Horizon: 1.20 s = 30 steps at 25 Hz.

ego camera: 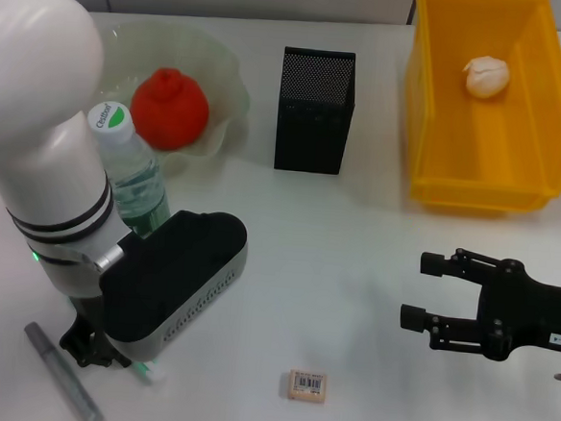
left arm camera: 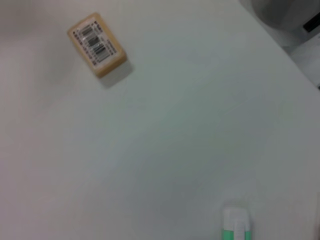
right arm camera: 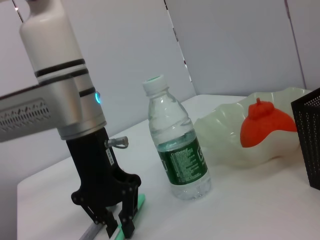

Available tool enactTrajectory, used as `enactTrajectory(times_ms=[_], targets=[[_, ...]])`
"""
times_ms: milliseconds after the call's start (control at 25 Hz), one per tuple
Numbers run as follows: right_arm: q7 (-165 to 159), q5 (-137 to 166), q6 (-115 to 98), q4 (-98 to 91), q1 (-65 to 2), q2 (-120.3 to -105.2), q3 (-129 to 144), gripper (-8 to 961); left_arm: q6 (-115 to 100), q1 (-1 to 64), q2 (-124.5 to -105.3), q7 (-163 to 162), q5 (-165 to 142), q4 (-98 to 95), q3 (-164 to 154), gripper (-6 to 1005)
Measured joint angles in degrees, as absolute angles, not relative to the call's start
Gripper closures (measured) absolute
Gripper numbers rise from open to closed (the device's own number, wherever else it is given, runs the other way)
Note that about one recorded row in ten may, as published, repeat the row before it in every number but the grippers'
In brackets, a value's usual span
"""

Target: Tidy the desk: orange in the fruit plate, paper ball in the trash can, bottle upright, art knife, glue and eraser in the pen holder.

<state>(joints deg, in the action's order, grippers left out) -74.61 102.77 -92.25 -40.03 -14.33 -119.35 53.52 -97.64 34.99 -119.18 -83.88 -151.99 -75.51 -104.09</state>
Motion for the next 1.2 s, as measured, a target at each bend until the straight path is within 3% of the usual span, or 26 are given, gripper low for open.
enactTrajectory(times_ms=[640, 880, 1200], targets=[[-74.7, 102.7, -91.5, -40.0, -14.3, -119.35, 53.4, 109, -110.1, 37.4, -118.9, -84.5, -118.5, -83.5, -74.4, 802], [-74.3, 102.7, -91.5, -39.5, -14.3, -119.35, 51.8, 109, -86.6, 33.3, -118.95, -85.3, -92.1, -79.6, -72.2, 803], [-73.6, 102.6, -91.4, -39.1, -14.4, -119.42, 51.5, 108, -64.2, 34.6, -119.11, -74.6, -73.0, -64.8, -81.5, 802]])
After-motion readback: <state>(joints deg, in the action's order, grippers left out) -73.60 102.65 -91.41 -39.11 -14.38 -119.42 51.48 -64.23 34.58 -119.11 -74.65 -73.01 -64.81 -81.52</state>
